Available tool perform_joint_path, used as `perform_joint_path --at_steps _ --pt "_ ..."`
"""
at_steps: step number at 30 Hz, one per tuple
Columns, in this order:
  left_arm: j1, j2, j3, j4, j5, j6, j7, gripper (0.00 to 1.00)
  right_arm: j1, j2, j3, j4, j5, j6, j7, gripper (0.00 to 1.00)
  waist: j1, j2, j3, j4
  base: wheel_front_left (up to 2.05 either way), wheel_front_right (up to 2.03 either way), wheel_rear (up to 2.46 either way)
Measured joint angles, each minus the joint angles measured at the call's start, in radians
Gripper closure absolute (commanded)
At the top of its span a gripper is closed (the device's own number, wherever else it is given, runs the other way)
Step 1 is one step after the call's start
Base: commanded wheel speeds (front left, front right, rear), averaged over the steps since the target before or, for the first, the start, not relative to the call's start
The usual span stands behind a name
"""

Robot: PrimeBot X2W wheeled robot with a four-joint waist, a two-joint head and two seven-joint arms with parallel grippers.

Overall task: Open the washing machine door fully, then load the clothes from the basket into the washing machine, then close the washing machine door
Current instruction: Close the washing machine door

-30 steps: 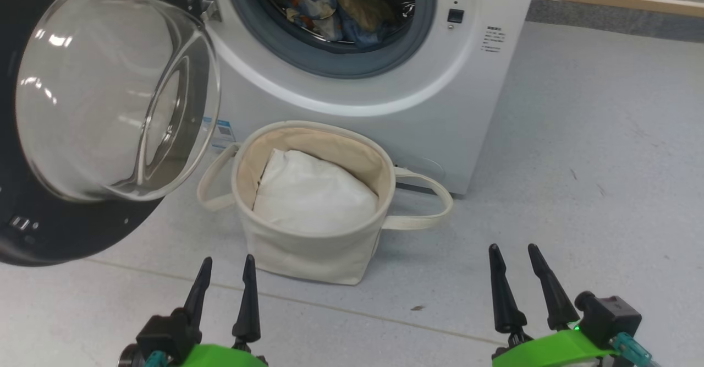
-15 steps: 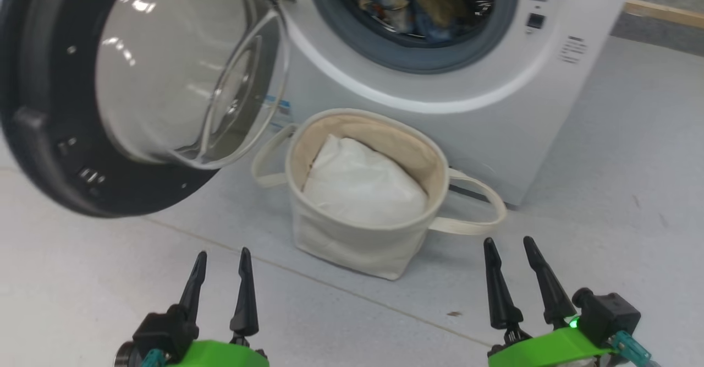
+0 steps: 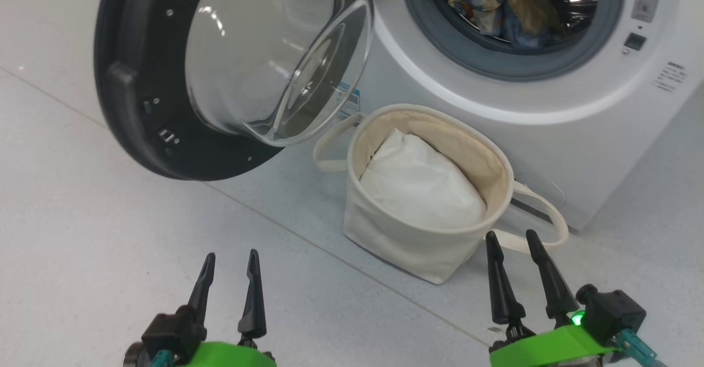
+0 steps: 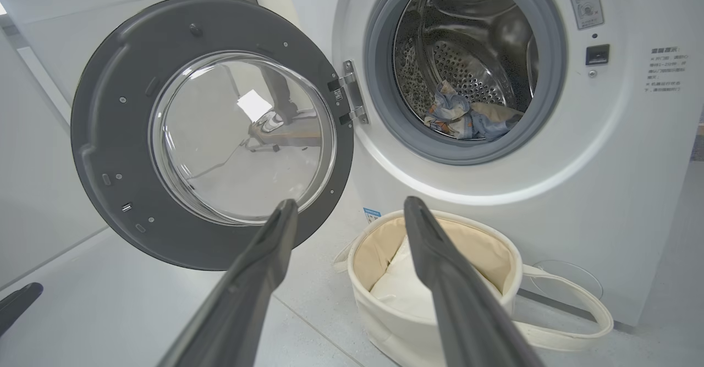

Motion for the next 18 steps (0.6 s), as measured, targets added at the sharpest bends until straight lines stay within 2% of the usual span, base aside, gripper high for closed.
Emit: perform_joint_path --at_steps 7,18 --pt "0.000 0.000 -0.002 0.003 -0.015 0.000 0.000 0.00 0.000 0.000 0.011 -0.005 -0.005 0.000 0.000 0.00 -0.0001 0.0000 -0.012 0.031 0.00 0.00 0.00" --pt "0.000 0.000 0.006 0.003 -0.014 0.003 0.000 0.00 0.000 0.000 0.025 0.006 -0.005 0.000 0.000 0.00 -0.0001 0.0000 -0.020 0.036 0.00 0.00 0.00"
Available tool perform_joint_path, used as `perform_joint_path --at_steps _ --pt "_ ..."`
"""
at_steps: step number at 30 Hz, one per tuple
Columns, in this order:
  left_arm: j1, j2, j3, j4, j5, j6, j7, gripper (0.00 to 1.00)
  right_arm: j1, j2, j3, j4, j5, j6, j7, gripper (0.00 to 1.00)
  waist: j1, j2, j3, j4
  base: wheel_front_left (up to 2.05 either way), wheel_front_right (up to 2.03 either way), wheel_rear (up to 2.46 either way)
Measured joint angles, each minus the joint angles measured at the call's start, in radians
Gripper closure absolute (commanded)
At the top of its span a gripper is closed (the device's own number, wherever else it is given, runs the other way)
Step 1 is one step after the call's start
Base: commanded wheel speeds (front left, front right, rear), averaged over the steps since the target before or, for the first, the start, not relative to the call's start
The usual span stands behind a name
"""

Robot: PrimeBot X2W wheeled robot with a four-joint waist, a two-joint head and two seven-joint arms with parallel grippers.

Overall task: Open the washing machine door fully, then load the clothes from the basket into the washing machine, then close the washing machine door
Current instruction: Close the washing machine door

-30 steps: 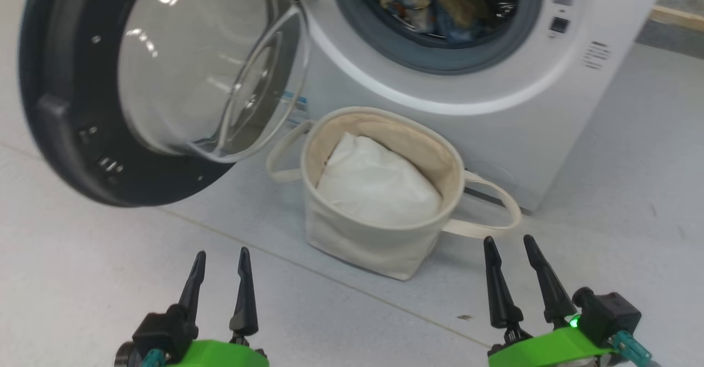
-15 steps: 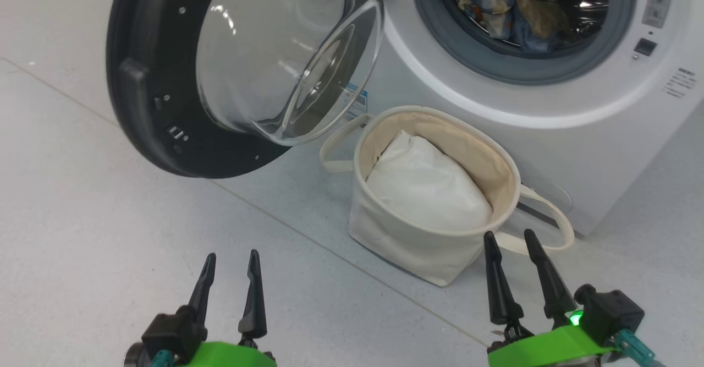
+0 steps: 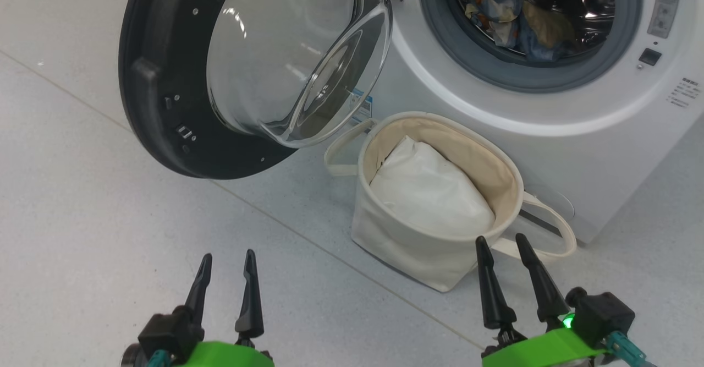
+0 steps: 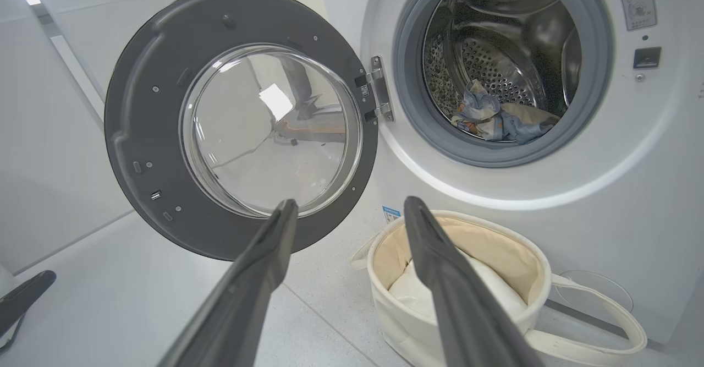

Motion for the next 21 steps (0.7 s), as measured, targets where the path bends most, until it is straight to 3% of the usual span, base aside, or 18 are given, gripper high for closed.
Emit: perform_joint_path --at_steps 13,14,21 --pt "0.000 0.000 0.002 0.000 -0.008 -0.015 0.000 0.00 0.000 0.000 0.009 0.008 0.002 0.000 0.000 0.00 0.0000 0.0000 -0.001 -0.002 0.00 0.00 0.00" --pt "0.000 0.000 0.001 -0.003 -0.012 -0.021 0.000 0.99 0.000 0.000 0.010 0.008 0.002 0.000 0.000 0.00 0.0000 0.0000 -0.002 -0.003 0.00 0.00 0.00" --pt "0.001 0.000 0.067 -0.093 -0.139 -0.085 0.000 1.00 0.000 0.000 0.009 0.010 0.001 0.000 0.000 0.00 0.0000 0.0000 -0.001 -0.006 0.00 0.00 0.00"
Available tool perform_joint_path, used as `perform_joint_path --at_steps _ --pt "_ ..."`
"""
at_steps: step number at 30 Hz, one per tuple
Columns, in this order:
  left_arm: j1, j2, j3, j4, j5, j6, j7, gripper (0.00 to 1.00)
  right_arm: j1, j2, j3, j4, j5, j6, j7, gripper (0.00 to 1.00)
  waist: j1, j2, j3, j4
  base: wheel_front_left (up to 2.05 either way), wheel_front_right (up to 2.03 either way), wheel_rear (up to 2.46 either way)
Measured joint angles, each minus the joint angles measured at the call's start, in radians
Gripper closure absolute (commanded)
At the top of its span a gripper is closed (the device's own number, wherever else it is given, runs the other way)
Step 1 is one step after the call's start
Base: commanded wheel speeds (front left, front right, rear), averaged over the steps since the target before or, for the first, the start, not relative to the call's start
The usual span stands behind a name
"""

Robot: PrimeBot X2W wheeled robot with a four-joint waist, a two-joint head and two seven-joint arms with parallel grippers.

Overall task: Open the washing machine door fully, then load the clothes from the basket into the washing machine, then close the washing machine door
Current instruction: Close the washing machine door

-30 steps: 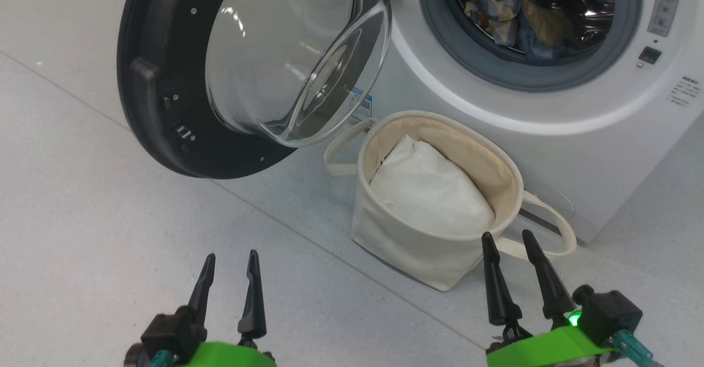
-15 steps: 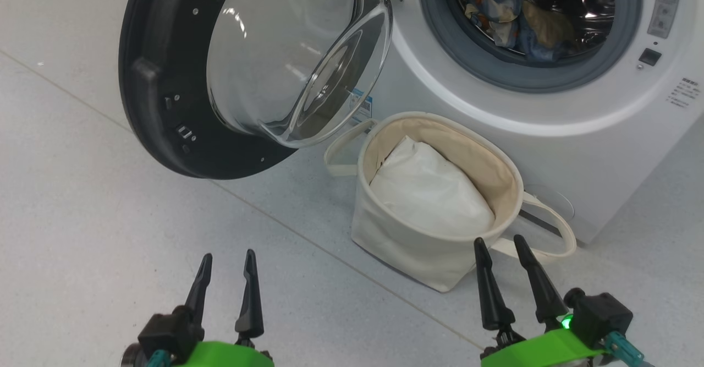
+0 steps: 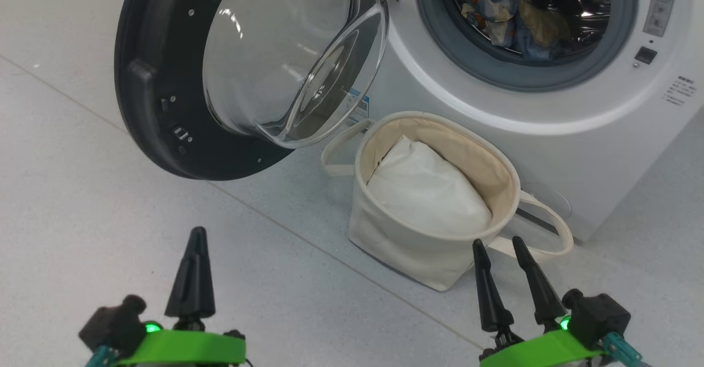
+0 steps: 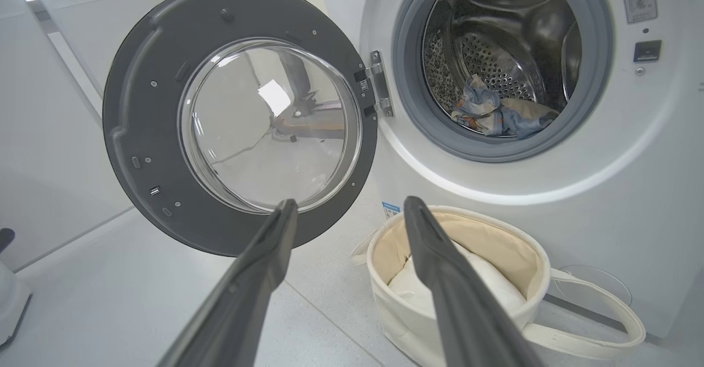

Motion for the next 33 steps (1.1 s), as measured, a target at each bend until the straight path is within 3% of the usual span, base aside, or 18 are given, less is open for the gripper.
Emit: perform_joint_path --at_steps 3,8,11,15,18,22,26,33 --pt "0.003 0.000 0.061 -0.037 -0.049 -0.041 0.000 1.00 0.000 0.000 0.002 0.006 -0.001 0.000 0.000 0.00 0.0000 0.0000 0.004 -0.009 0.00 0.00 0.00" --pt "0.004 -0.001 0.204 -0.066 -0.230 -0.171 0.000 1.00 0.000 0.000 0.001 0.014 -0.004 0.000 0.000 0.00 0.0000 0.0000 0.005 -0.025 0.00 0.00 0.00" --pt "-0.002 0.020 0.251 -0.051 -0.303 -0.212 0.001 1.00 0.000 0.000 -0.009 0.016 -0.018 0.000 0.000 0.00 0.0000 0.0000 0.005 -0.037 0.00 0.00 0.00" --pt "-0.059 0.112 0.317 -0.040 -0.533 -0.226 0.109 1.00 0.000 0.000 -0.015 0.018 -0.022 0.000 0.000 0.00 -0.0001 0.0000 0.010 -0.053 0.00 0.00 0.00" --pt "-0.155 0.180 0.427 -0.012 -0.734 -0.228 0.191 1.00 -0.001 0.000 -0.010 0.020 -0.036 0.000 0.000 0.00 0.0000 0.0000 0.021 -0.064 0.00 0.00 0.00" --pt "-0.271 0.288 0.514 0.097 -0.894 -0.228 0.310 1.00 -0.002 0.000 0.005 0.021 -0.062 0.000 0.000 0.00 0.0000 0.0000 0.048 -0.086 0.00 0.00 0.00" --pt "-0.387 0.341 0.544 0.261 -1.001 -0.223 0.399 1.00 -0.009 -0.001 0.009 0.029 -0.091 0.000 0.000 0.00 0.0001 0.0000 0.082 -0.111 0.00 0.00 0.00" --pt "-0.589 0.422 0.565 0.511 -1.051 -0.225 0.437 1.00 -0.064 -0.033 0.016 0.025 -0.100 0.000 0.000 0.00 0.0001 0.0000 0.154 -0.185 0.00 0.00 0.00"
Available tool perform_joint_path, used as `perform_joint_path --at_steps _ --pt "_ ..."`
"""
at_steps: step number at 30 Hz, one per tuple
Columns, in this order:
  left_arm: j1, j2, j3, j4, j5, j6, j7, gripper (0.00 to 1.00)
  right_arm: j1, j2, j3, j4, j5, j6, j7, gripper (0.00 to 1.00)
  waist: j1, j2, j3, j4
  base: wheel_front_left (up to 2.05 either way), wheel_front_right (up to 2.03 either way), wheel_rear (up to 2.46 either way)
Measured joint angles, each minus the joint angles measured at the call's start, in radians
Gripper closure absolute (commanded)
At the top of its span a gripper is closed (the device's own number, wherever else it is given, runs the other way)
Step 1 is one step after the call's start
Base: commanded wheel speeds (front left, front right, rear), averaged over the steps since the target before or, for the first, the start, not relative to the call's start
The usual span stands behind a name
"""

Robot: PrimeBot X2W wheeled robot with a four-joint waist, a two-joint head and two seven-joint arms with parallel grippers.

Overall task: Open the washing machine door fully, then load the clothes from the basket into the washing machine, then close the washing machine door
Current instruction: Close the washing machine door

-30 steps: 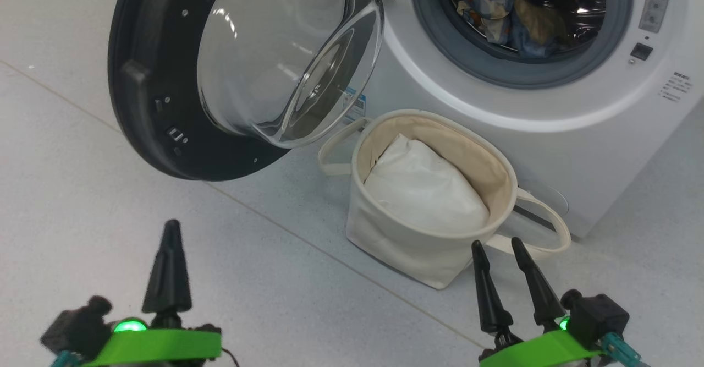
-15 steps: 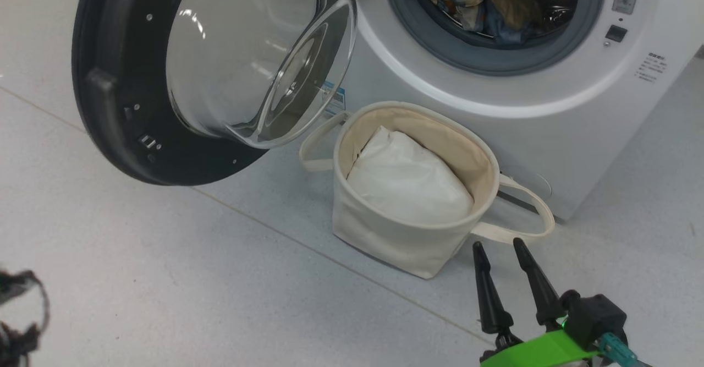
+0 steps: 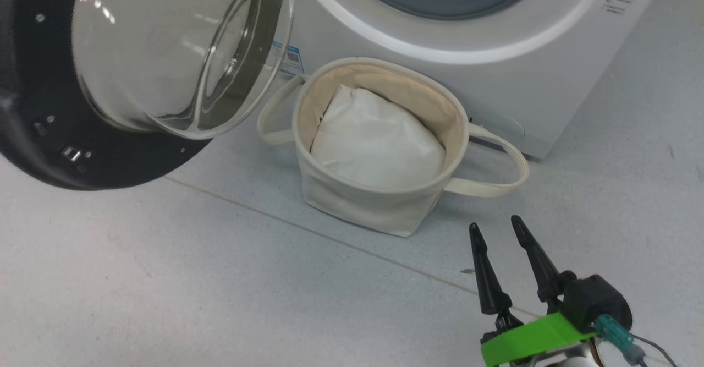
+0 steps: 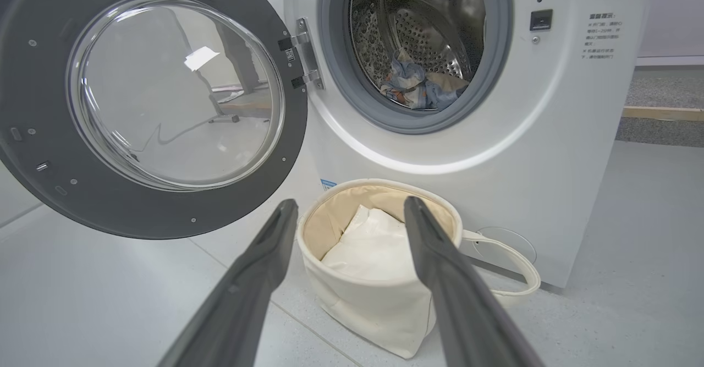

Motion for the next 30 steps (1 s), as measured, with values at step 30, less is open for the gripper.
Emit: perform_joint_path --at_steps 30 --pt "-0.151 0.034 -0.046 0.230 -0.086 -0.003 0.319 1.00 -0.064 -0.049 -0.005 -0.016 0.002 0.000 0.000 0.00 -0.0002 0.0000 0.118 -0.104 0.00 0.00 0.00"
